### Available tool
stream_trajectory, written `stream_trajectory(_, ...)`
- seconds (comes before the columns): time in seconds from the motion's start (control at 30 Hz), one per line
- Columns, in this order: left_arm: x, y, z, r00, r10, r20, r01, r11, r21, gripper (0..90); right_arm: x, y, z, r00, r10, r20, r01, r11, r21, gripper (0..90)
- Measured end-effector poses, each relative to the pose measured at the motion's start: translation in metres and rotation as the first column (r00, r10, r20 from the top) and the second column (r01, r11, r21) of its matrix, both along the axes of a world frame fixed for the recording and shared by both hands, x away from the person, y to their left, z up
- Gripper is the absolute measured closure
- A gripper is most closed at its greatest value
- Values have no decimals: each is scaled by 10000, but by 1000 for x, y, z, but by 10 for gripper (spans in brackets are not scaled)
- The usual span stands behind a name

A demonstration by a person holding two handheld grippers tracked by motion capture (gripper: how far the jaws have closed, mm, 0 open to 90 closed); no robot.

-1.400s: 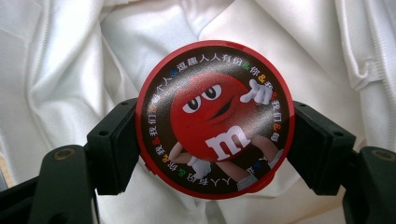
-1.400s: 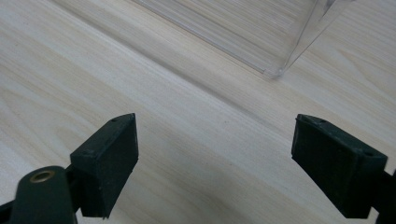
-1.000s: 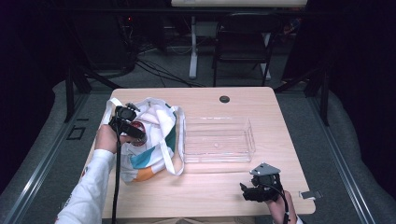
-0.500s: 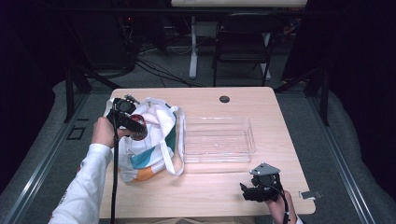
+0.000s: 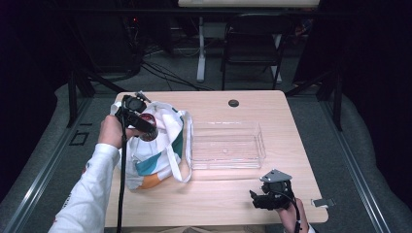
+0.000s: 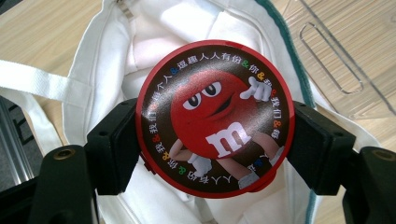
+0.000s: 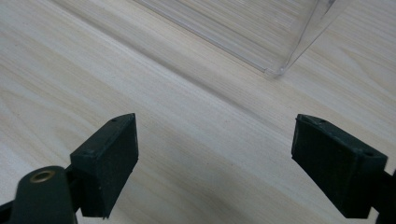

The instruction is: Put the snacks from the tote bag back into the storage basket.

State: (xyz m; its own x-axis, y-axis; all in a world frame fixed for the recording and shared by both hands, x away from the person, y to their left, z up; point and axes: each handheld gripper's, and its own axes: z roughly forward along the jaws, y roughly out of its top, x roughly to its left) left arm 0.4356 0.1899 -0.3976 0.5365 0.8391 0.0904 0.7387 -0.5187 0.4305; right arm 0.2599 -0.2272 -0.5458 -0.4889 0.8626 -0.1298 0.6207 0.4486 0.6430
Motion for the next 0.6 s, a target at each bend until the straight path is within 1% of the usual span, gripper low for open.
stream_trajectory(0.27, 1, -6, 8, 9998, -127, 134, 127, 9999, 1, 260, 0, 0, 0, 10000, 1, -8, -1, 10000, 61, 142)
stream_trajectory(0.6, 3, -22, 17, 9986, -443, 296, 445, 9990, -40, 260, 0, 0, 0, 10000, -2, -17, 2, 10000, 36, 142)
